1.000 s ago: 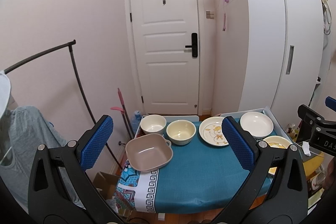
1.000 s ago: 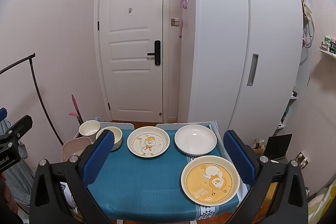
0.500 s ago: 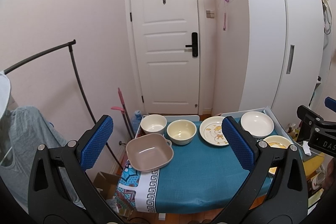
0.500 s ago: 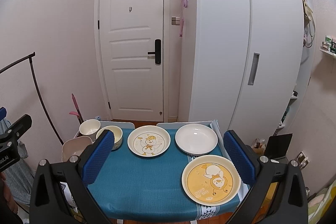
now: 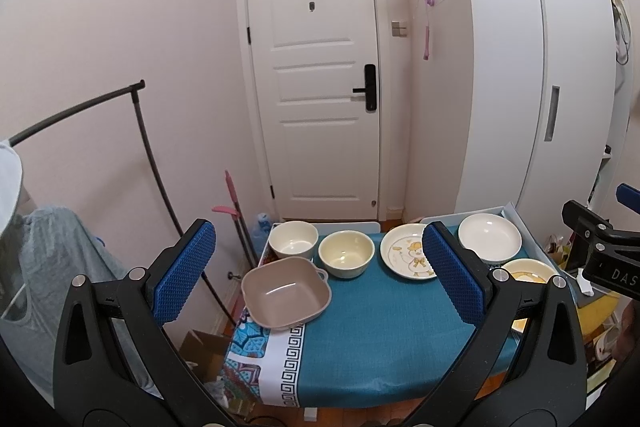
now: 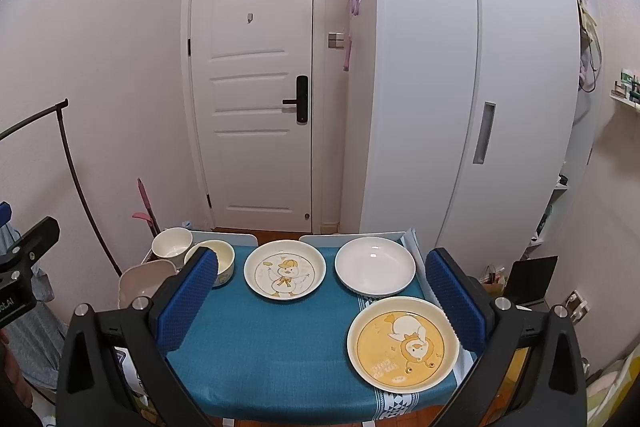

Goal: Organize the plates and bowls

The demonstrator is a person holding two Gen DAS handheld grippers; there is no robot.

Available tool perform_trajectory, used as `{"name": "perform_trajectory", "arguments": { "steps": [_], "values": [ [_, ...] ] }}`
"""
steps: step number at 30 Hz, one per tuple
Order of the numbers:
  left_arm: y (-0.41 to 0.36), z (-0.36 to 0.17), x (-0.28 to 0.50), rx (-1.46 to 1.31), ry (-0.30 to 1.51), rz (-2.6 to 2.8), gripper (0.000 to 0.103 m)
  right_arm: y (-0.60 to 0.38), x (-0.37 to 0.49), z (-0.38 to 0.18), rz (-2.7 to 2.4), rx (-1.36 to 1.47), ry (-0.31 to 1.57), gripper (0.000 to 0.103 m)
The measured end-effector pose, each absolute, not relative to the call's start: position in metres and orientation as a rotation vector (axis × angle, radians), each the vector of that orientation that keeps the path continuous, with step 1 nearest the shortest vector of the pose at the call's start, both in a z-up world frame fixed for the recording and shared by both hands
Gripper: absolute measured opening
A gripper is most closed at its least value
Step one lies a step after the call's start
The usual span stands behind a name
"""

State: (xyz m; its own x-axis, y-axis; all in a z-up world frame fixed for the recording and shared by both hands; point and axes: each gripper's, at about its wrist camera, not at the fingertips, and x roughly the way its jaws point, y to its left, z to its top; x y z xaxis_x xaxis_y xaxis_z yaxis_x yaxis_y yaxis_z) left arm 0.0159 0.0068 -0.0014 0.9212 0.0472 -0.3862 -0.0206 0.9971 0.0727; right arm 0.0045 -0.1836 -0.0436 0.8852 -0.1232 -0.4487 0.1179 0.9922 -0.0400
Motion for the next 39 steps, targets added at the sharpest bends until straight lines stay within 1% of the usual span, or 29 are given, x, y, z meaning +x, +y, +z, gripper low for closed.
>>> {"name": "perform_trajectory", "arguments": {
  "steps": [8,13,20,25,31,36,39],
  "values": [
    [0.006,-0.002,0.017,0.075,0.384,0.068,0.103,-0.187,0.008,-0.040,-0.128,-0.004,0.476,0.103],
    [0.003,-0.006,0.029,0.077,0.413,0.043,0.103,-0.191,0.017,-0.044,-0.119,0.011,0.500,0.103],
    [-0.015,-0.014,0.072,0.079,0.480,-0.049,0.103,-0.214,0.038,-0.057,-0.169,0.028,0.548,0.103],
    [-0.043,-0.028,0.118,0.101,0.559,-0.161,0.103,-0.251,0.050,-0.077,-0.209,0.086,0.602,0.103],
    [-0.097,-0.075,0.172,0.116,0.722,-0.316,0.103,-0.313,0.057,-0.124,-0.294,0.200,0.722,0.103],
    [-0.156,-0.146,0.201,0.086,0.932,-0.487,0.103,-0.366,0.052,-0.170,-0.319,0.295,0.822,0.102],
    [-0.188,-0.192,0.212,0.085,1.038,-0.522,0.103,-0.398,0.052,-0.201,-0.300,0.351,0.883,0.096]
  ]
}}
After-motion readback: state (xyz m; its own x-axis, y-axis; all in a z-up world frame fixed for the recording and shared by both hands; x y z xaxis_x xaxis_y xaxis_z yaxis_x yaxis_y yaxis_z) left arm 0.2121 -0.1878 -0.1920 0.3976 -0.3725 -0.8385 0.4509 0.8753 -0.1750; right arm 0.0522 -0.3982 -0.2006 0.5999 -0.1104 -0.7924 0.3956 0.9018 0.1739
